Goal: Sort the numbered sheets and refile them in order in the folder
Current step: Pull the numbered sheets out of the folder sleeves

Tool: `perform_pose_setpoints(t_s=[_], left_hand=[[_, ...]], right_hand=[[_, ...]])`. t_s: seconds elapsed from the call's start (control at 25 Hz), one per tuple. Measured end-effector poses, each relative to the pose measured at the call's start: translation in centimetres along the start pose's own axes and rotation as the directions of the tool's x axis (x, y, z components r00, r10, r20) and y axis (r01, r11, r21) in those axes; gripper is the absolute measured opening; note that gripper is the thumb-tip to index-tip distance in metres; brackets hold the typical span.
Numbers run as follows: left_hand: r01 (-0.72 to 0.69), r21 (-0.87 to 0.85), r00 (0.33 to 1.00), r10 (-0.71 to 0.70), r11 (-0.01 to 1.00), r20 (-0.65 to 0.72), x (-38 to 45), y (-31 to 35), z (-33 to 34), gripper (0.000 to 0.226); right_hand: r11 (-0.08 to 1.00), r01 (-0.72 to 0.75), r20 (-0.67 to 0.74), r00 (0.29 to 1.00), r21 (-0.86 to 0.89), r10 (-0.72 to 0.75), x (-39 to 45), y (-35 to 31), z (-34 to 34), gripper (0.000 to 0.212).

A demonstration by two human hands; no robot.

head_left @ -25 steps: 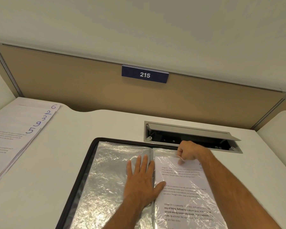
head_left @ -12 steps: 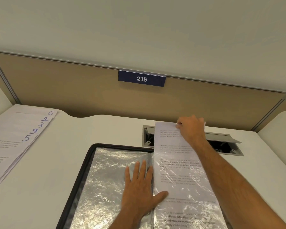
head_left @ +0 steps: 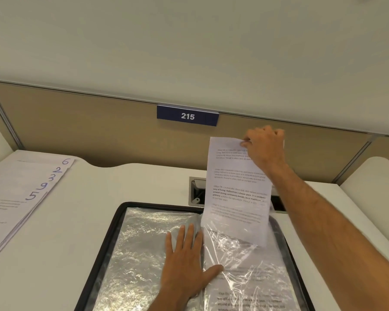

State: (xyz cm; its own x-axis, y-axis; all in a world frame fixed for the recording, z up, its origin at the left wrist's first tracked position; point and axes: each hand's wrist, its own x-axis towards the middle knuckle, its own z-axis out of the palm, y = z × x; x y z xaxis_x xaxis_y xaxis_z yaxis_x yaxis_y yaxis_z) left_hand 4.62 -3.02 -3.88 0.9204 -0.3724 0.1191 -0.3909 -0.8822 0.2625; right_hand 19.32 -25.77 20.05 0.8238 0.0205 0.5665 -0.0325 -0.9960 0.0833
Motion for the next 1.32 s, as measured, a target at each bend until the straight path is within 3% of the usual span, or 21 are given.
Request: perform_pose_setpoints(t_s=[0.24,0.32,0.4,0.56,0.68,0.8,0.88,1.0,1.08,1.16,1.24,1.28,1.32], left_hand=[[-0.002,-0.03,0.997,0.004,1.0,0.079,0.2,-0.1,-0.6,0.105],[0.004,-0.035,0.995,0.0,0.999,0.097,0.2,-0.2,-1.1,0.113],[0.066,-0.188,0.993,-0.047,0.98,0.105,0.4,-0.4,-1.7,0.11],[0.086,-0.574,0.967,-0.205,0.815,-0.148,1.3,-2.0,-4.9,0.1],[0.039,-0.741,0.867,-0.391,0.67,-0.308,2.3,-4.5,-9.4,0.094],[0.017,-0.819,0.785,-0.515,0.573,-0.344,2.6,-6.7,-14.5,0.089],[-0.016,-0.836,0.769,-0.528,0.548,-0.361,2.0,-8.3,-16.9,0.072],[-0.087,-0.882,0.784,-0.514,0.463,-0.347,0.6,-10.6,-18.5,0.022],[-0.097,-0.895,0.779,-0.527,0.435,-0.34,-0.8,-11.7,-19.5,0.009],[-0.089,-0.879,0.761,-0.538,0.469,-0.364,-2.1,-13.0,-20.5,0.013],[-0.066,-0.874,0.748,-0.557,0.481,-0.362,-3.1,-14.8,-21.4,0.014],[-0.053,-0.876,0.74,-0.57,0.48,-0.357,-3.6,-15.8,-21.8,0.014],[-0.04,-0.878,0.731,-0.586,0.477,-0.351,-4.0,-16.9,-22.2,0.014]], right_hand=[[0.994,0.043,-0.107,0.994,0.096,-0.033,1.3,0.0,-2.7,0.015],[0.975,0.079,-0.118,0.992,0.209,-0.055,1.0,-0.3,-3.9,0.013],[0.928,0.086,-0.075,0.995,0.364,-0.063,0.6,-1.0,-5.4,0.009],[0.841,0.113,-0.008,0.992,0.53,-0.128,-0.3,-3.4,-8.4,0.005],[0.789,0.125,0.054,0.979,0.602,-0.197,-1.1,-6.4,-10.6,0.003],[0.731,0.12,0.101,0.962,0.672,-0.252,-1.7,-9.4,-12.2,0.01],[0.706,0.12,0.121,0.952,0.698,-0.282,-2.1,-11.3,-13.1,0.012],[0.681,0.119,0.145,0.937,0.723,-0.318,-2.4,-13.8,-13.7,0.011],[0.665,0.109,0.148,0.936,0.739,-0.318,-2.7,-15.4,-13.8,0.009],[0.716,0.14,0.064,0.966,0.684,-0.25,-3.1,-16.8,-13.4,0.029],[0.734,0.008,0.006,1.0,0.679,-0.016,-4.2,-18.2,-12.2,0.065],[0.642,-0.135,0.075,0.99,0.755,0.12,-5.2,-19.0,-11.3,0.079],[0.469,-0.292,0.219,0.954,0.834,0.204,-6.3,-20.0,-10.2,0.087]])
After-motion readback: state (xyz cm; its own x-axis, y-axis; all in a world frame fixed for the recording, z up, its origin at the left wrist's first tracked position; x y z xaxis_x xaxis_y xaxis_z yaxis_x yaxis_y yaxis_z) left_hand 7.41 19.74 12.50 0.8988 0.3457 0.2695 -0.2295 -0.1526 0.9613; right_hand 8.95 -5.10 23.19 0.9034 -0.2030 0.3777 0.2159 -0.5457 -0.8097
